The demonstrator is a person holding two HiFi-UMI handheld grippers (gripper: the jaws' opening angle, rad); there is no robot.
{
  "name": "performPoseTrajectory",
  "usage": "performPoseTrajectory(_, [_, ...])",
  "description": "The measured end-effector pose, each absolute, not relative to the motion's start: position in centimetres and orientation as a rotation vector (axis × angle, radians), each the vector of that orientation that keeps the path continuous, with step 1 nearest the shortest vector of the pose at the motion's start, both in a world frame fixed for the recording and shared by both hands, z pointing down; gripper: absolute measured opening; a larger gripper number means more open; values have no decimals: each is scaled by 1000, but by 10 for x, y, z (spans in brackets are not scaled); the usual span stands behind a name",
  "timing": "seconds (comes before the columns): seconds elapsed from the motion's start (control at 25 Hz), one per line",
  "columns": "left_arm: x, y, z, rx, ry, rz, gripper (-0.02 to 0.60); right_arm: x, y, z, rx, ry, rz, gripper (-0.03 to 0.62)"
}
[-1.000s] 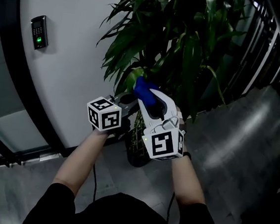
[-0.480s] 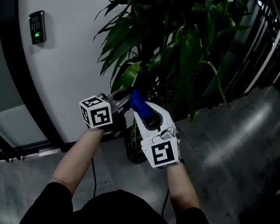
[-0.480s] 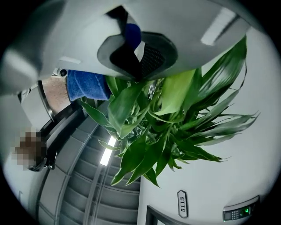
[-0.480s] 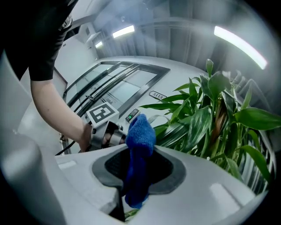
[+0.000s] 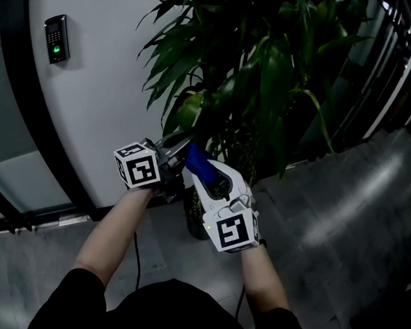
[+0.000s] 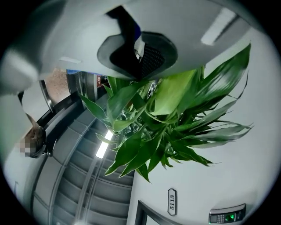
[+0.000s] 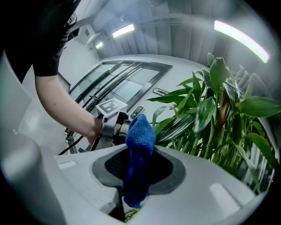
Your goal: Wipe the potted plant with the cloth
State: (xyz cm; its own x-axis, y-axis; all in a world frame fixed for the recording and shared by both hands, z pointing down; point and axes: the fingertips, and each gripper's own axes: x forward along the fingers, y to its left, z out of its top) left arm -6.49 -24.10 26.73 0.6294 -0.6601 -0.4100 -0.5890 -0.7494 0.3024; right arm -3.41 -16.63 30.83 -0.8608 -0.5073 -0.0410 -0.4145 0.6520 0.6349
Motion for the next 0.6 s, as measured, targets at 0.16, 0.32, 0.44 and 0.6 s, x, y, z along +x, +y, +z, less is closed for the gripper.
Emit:
performPoseTrajectory(0.16, [-62,-240,268,2703,-1039,-765,6,-34,-165,320,742,-2742,-963,107])
performPoseTrajectory(0.32, [-63,-239,268,2681,-1042,-789,6,-35,-162,332,706,-2737,-949,107])
performPoseTrajectory(0.44, [-64,-236,269,2672,-1049,-798,6,-34,-158,341,692,-2700,-950,107])
performPoseTrajectory(0.6, [-64,-232,276,2649,-1072,-790,6,-30,-154,354,675,-2679,-926,107])
